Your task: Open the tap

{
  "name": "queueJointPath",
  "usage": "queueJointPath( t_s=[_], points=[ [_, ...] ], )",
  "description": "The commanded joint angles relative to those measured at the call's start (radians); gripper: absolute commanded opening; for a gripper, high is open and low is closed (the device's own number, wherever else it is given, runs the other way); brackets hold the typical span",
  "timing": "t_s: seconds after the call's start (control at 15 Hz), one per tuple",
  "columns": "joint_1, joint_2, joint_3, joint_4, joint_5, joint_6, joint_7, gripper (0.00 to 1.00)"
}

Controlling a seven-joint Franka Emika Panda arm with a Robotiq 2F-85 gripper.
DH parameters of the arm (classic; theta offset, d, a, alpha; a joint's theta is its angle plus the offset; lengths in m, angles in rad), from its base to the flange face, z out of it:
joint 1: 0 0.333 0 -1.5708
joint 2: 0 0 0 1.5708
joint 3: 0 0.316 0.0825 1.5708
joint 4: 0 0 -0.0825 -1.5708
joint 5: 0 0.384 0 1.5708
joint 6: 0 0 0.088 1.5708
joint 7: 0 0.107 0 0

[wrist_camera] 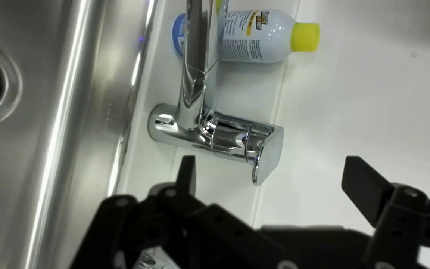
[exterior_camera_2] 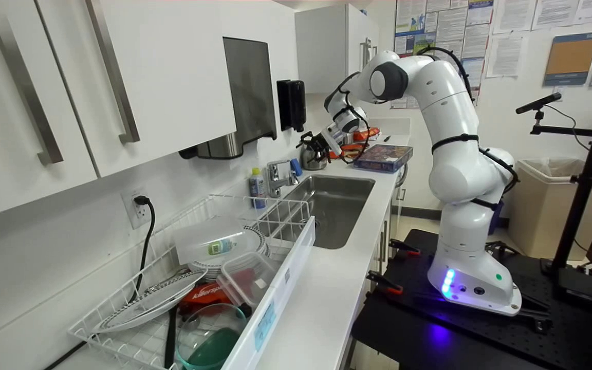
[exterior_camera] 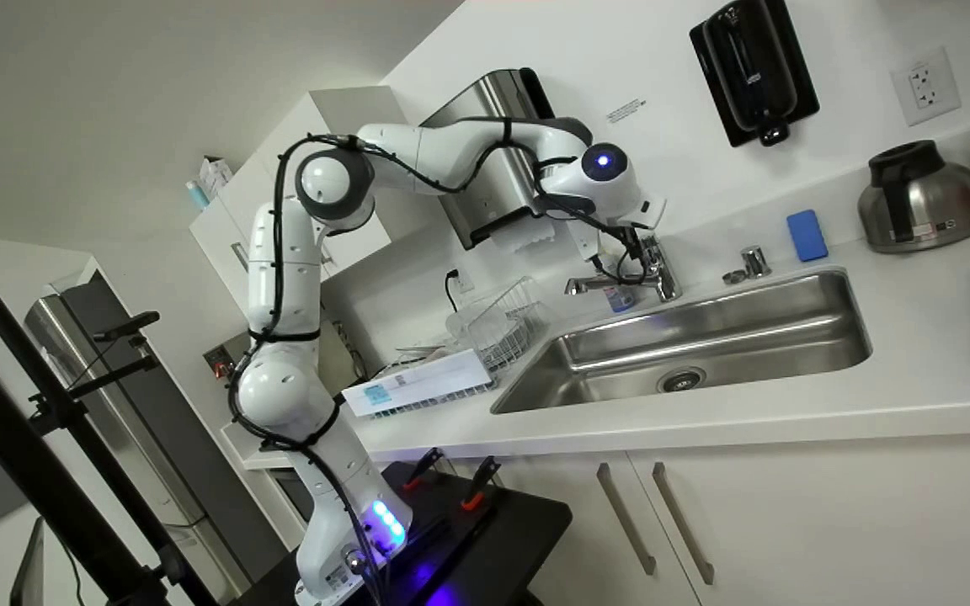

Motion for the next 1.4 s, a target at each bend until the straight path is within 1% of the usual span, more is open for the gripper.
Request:
queueJointPath(
  t_s=[0.0, 0.4, 0.67, 1.0, 1.33],
  points=[
    [0.004, 0.021, 0.001, 0.026, 0.001, -0.013, 0.009, 1.0],
    [0.003, 0.037, -0.001, 0.039, 0.0, -0.012, 0.013, 1.0],
    [0.015, 0.057, 0.024, 0.047, 0.084, 0.04, -0.035, 1.0],
    [0.048, 0.096, 0.032, 0.078, 0.173, 0.132, -0.082, 1.0],
    [0.071, 0.148, 0.039, 0.145, 0.233, 0.198, -0.095, 1.0]
  ],
)
